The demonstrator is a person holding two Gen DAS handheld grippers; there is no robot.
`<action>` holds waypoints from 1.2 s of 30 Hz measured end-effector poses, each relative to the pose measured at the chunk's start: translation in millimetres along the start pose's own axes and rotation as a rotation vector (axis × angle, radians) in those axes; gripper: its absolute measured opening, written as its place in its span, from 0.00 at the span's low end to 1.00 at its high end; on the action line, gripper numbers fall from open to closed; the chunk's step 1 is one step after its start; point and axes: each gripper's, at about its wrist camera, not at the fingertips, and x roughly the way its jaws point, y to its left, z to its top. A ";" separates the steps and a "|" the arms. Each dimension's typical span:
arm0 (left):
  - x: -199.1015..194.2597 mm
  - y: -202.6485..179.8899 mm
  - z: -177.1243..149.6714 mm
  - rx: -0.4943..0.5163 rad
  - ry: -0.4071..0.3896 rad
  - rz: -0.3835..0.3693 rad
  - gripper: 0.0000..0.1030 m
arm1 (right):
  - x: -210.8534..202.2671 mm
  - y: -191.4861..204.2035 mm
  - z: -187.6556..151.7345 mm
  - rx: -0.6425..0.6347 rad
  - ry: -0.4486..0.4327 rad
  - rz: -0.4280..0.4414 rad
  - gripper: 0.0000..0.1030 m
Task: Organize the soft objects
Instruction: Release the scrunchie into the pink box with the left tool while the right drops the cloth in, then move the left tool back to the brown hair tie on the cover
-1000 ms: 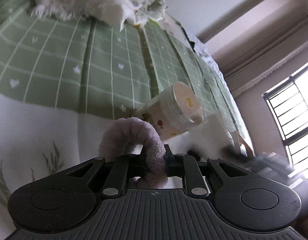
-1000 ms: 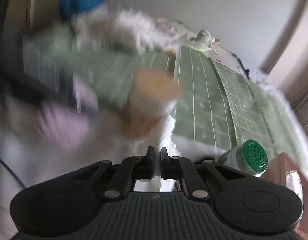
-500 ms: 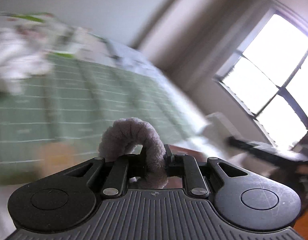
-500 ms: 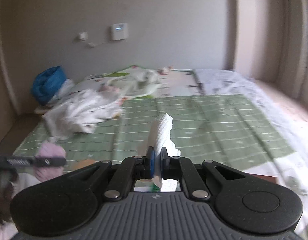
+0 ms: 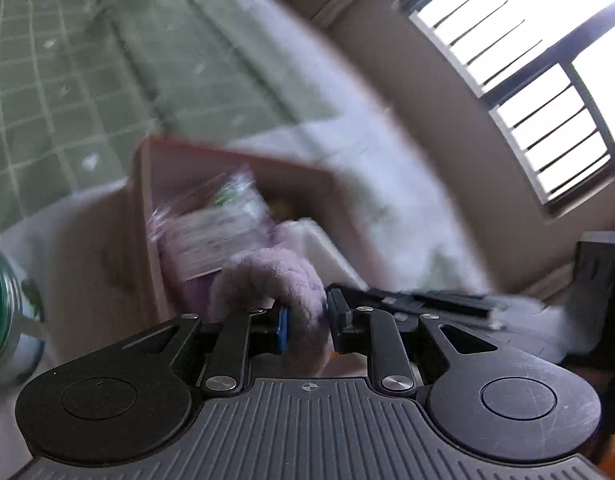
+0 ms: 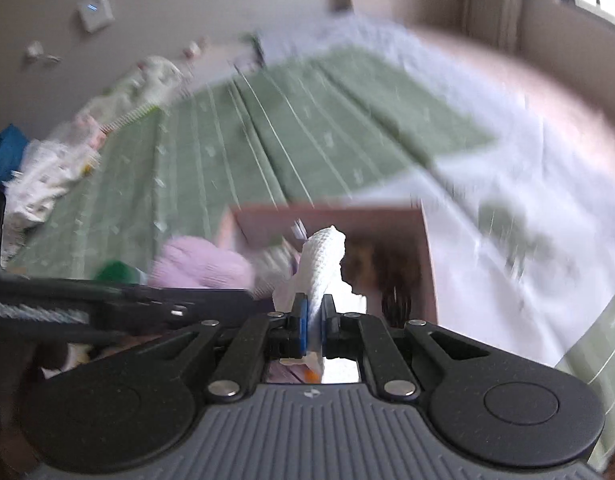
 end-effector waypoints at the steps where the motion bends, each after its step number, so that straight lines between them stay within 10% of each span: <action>1: 4.7 1.1 -8.2 0.023 0.009 0.015 0.21 | 14.0 -2.8 -3.9 0.012 0.026 -0.003 0.06; 7: -1.6 -9.3 -7.8 0.194 -0.042 0.055 0.23 | 48.0 -7.8 -17.0 0.055 0.078 -0.030 0.09; 11: -17.0 -31.3 -7.5 0.300 -0.093 0.098 0.24 | 27.2 -14.3 -11.7 0.076 0.050 -0.035 0.39; 27: -103.1 -38.6 -5.4 0.273 -0.193 0.071 0.24 | -40.4 51.0 -39.5 -0.146 -0.046 -0.170 0.58; 36: -187.9 55.9 -89.7 0.207 -0.214 0.210 0.24 | -61.5 116.9 -86.3 -0.223 -0.106 -0.072 0.63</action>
